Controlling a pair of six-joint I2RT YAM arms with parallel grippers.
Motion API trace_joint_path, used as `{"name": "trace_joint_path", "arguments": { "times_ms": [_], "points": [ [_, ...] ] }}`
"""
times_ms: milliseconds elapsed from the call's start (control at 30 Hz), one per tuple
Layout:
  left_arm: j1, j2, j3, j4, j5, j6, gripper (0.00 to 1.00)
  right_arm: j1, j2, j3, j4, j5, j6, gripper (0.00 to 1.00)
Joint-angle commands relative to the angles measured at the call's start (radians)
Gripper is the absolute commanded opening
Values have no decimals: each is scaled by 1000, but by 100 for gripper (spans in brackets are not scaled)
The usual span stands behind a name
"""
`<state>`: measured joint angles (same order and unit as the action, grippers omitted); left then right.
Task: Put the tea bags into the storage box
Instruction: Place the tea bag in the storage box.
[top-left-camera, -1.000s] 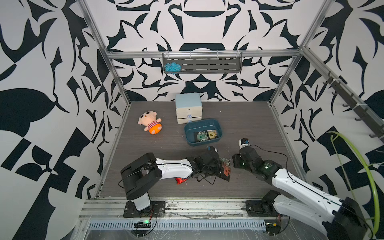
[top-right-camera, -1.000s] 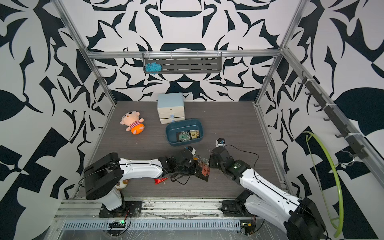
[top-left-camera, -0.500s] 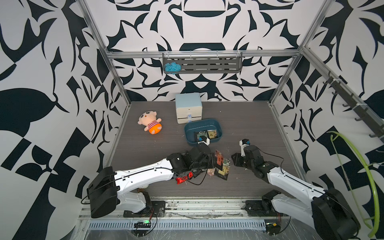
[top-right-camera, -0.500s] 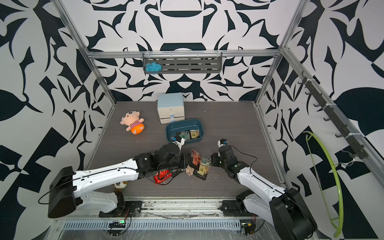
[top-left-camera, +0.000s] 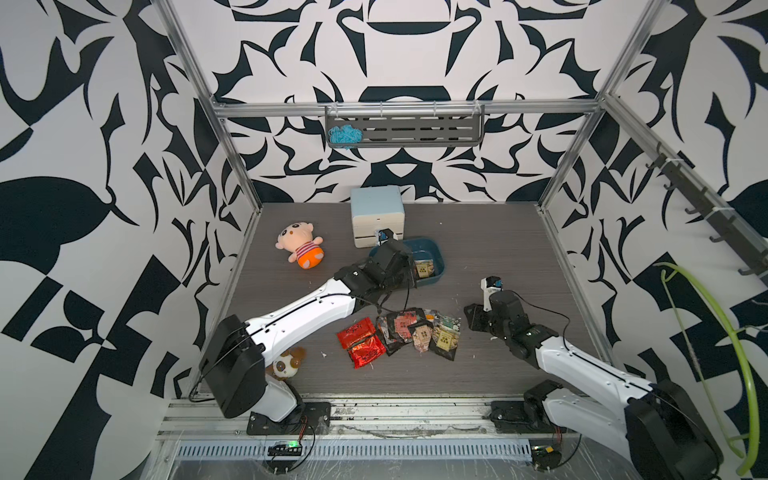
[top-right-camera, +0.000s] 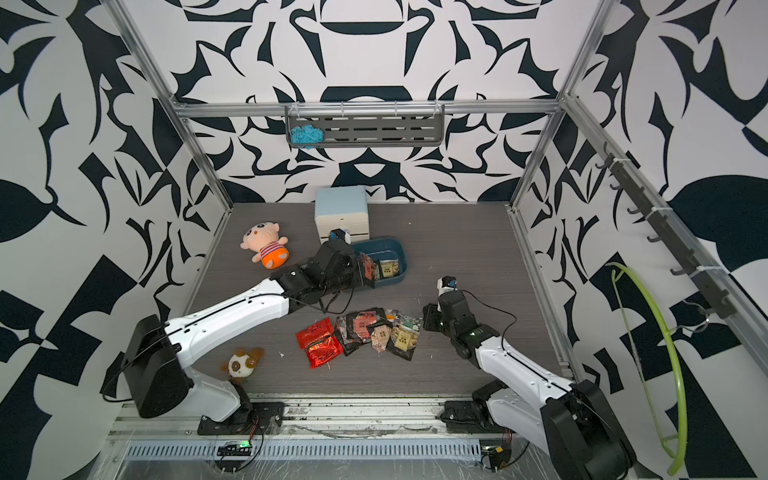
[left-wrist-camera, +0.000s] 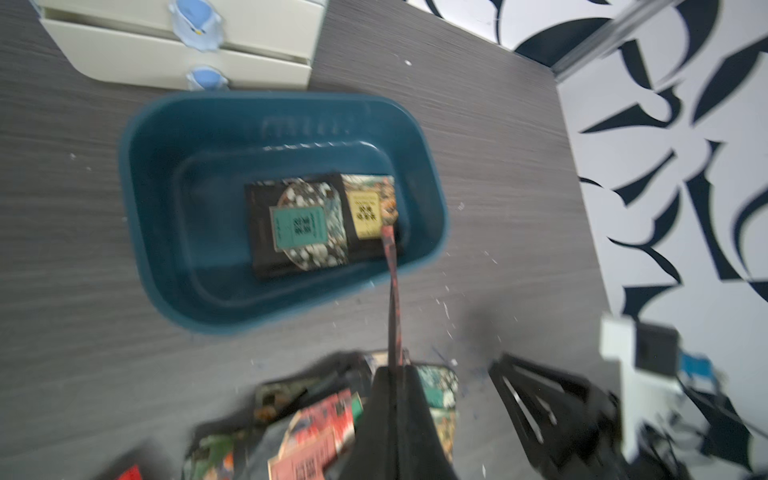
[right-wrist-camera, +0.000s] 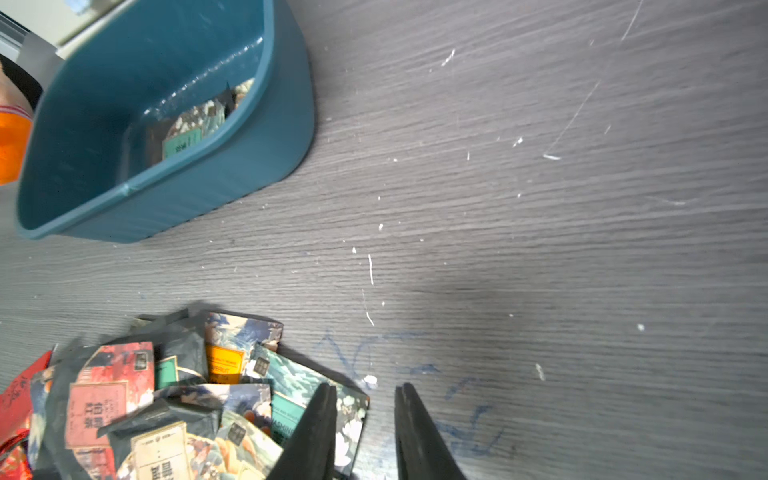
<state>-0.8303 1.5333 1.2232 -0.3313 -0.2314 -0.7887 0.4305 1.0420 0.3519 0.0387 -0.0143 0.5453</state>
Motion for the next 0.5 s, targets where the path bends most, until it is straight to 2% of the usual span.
{"name": "trace_joint_path", "arguments": {
  "times_ms": [0, 200, 467],
  "points": [
    [45, 69, 63, -10, 54, 44, 0, -3, 0, 12, 33, 7, -17, 29],
    [97, 212, 156, 5, 85, 45, 0, -3, 25, 21, 38, -16, -18, 29],
    [137, 336, 189, 46, 80, 0, 0, -3, 62, 28, 50, -33, -5, 29]
  ]
}}
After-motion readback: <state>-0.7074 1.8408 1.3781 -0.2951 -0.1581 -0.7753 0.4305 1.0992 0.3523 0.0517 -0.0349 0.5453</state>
